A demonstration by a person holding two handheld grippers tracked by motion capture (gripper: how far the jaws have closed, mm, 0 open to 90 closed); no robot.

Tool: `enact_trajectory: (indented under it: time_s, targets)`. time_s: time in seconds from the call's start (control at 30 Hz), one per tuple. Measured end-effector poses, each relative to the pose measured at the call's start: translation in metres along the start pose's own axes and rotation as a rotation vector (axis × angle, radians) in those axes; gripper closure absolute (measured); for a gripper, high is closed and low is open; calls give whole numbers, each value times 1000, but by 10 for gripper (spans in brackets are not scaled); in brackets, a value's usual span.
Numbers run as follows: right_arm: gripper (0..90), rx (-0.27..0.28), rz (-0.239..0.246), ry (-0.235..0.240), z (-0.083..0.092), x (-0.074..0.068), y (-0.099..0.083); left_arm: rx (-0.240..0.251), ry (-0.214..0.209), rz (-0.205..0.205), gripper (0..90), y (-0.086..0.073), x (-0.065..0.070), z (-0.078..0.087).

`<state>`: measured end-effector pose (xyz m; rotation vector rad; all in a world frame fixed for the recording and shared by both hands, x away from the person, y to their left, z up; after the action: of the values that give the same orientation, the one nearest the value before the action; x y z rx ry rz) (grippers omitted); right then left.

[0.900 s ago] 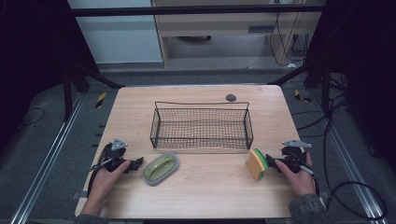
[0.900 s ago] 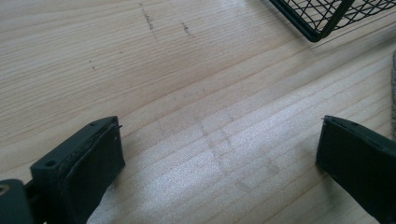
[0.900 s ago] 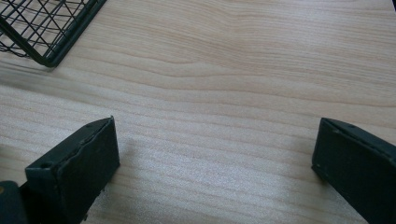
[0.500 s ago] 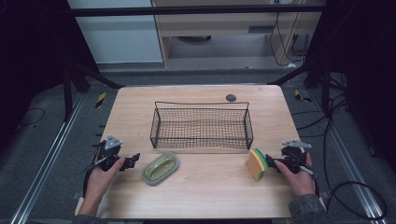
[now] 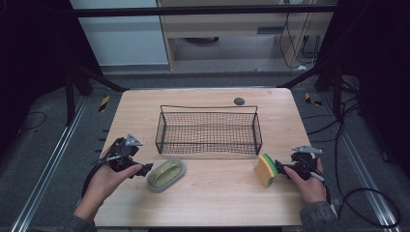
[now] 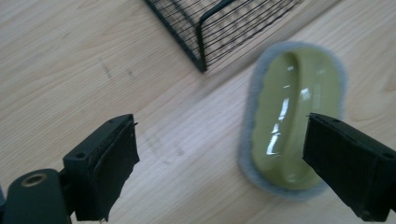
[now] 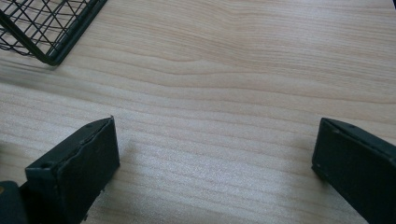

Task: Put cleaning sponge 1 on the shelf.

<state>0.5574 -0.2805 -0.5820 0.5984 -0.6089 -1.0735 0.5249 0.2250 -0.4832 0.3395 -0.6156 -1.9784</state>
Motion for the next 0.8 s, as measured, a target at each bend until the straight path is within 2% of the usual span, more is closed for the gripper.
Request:
enact_trajectory:
  time_s: [0.1,0.13,0.17,0.23,0.37,0.47,0.6,0.7,0.8]
  targets:
    - [9,0,-3,2,0,0,0,-60,-12,-73,88,3,16,5]
    - [9,0,-3,2,0,0,0,-75,-24,-81,92,3,20,5]
    - [9,0,-4,2,0,-1,0,-93,-39,-81,104,3,24,5]
    - [9,-2,0,1,1,0,-1,-123,-31,-101,126,4,25,5]
    - [9,-2,1,0,1,-1,-1,-163,-57,-112,166,6,32,3]
    - [9,-1,3,-1,1,-1,-1,-197,-44,-140,220,7,38,-2]
    - [9,-1,3,0,1,-1,-1,-224,-32,-179,241,10,43,-11]
    - [9,-1,2,0,1,-1,-1,-244,-53,-170,259,9,47,-20]
    - [9,-1,1,0,1,-1,-1,-260,-49,-176,273,10,50,-28]
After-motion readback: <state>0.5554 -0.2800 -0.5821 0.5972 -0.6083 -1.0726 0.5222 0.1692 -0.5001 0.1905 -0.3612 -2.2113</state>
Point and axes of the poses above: each handheld gripper's, and its own axes: z roughly backward along the jaws, y roughly out of its top, x roughly to its right, the point moved 10 cm from there along -z, roughly forward along the jaws, and after that the axes turned 13 degrees about z, right-handed, at the moved point
